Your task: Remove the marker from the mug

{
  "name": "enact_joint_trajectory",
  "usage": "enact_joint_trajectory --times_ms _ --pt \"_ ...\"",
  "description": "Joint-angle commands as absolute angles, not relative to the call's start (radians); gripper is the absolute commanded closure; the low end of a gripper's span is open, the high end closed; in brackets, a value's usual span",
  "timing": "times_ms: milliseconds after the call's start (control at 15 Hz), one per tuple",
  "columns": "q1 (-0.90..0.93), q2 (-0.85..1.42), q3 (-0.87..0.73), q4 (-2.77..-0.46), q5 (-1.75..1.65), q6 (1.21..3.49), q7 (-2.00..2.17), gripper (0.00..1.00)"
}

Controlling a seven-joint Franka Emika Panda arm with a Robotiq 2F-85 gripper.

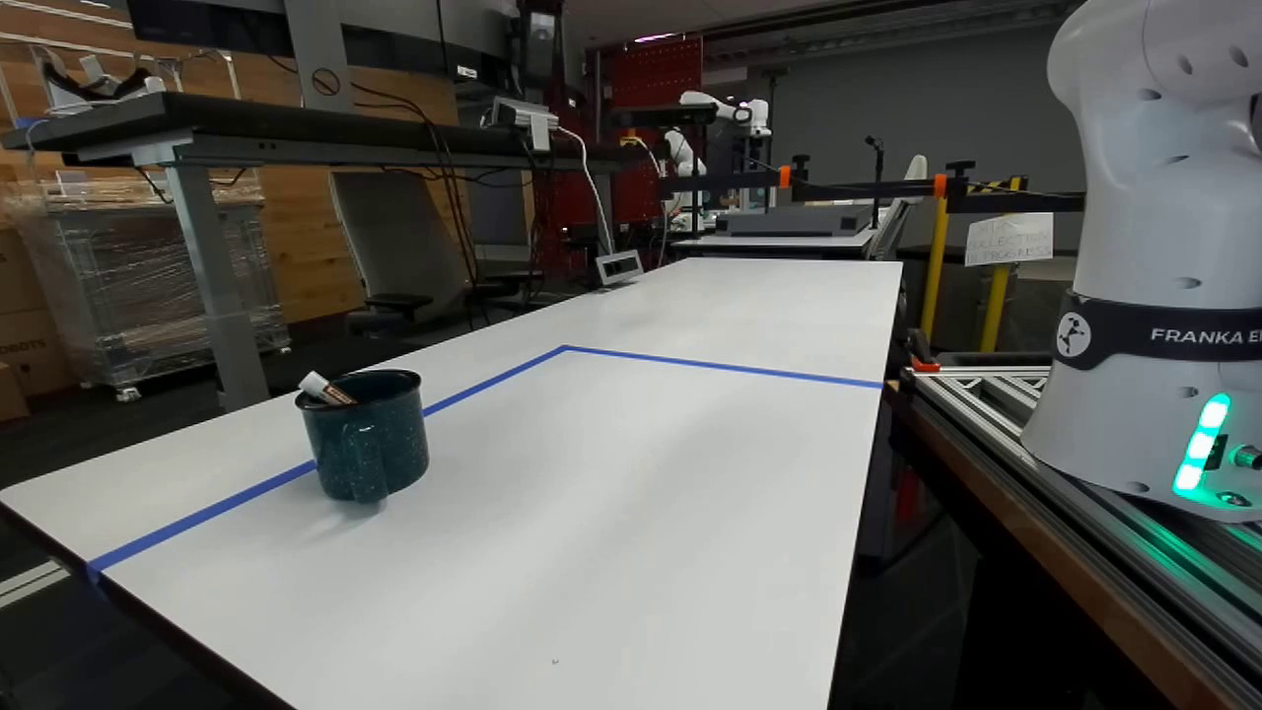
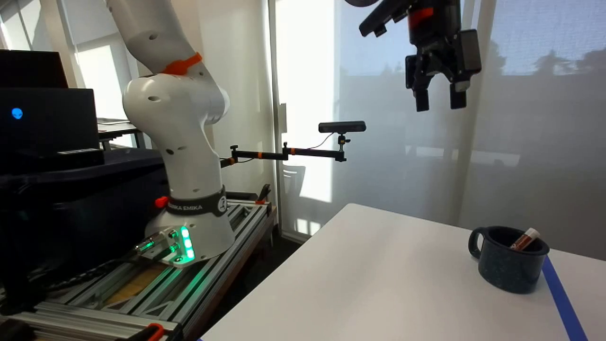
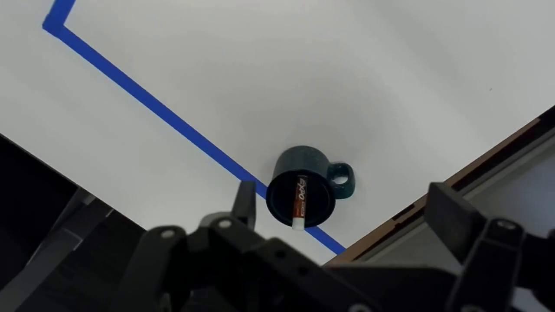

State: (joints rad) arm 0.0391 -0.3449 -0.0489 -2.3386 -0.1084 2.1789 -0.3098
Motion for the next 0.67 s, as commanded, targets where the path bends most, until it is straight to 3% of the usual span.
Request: enact_joint_trajectory --times_ms 0,600 --pt "0.063 -0.240 -0.065 -2.301 -0.067 2.263 -0.418 0.00" --pt "0.043 -0.024 -0.047 -2.246 -0.020 2.433 -0.506 0.00"
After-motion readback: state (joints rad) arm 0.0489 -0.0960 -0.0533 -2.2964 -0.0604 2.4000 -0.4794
